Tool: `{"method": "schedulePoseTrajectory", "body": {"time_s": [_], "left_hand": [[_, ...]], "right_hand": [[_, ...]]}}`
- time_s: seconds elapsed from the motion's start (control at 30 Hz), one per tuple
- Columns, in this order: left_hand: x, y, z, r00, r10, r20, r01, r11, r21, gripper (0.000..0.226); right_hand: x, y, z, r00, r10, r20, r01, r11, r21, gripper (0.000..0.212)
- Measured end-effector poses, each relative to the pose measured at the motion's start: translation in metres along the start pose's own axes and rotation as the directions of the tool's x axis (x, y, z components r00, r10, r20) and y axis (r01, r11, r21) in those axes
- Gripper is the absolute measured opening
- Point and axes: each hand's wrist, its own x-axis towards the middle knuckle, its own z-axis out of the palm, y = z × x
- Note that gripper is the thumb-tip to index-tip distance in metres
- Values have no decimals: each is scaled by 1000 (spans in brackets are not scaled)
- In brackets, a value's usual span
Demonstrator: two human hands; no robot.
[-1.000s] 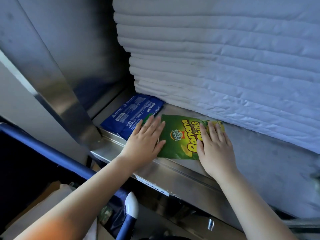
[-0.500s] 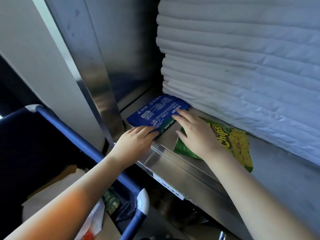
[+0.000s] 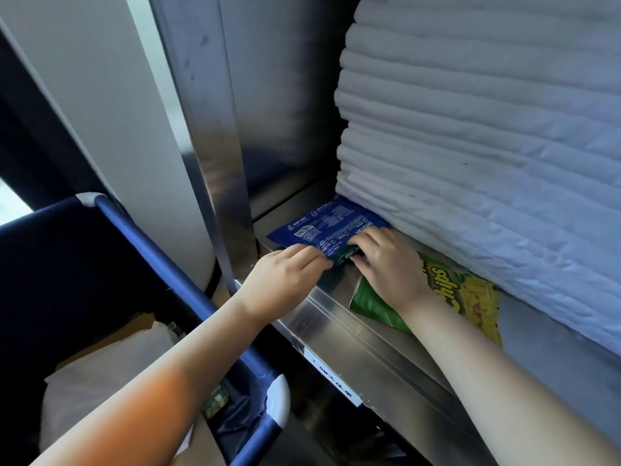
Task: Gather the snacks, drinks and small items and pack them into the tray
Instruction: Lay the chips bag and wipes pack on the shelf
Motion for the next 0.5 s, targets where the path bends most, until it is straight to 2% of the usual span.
{"method": "schedulePoseTrajectory", "body": {"time_s": [0.17, 0.33, 0.5], "left_hand": [[-2, 1, -2, 998, -9, -69, 9, 1000, -3, 11], [1, 2, -8, 981, 106, -163, -99, 994, 50, 16], [7, 7, -11, 962, 166, -217, -150, 985, 88, 20]], "right_hand": [[1, 2, -4, 987, -22, -161, 28, 999, 32, 16], [0, 4, -12, 947, -70, -313, 87, 995, 42, 12], [-1, 12, -18, 928, -164, -335, 174, 985, 0, 14]]}}
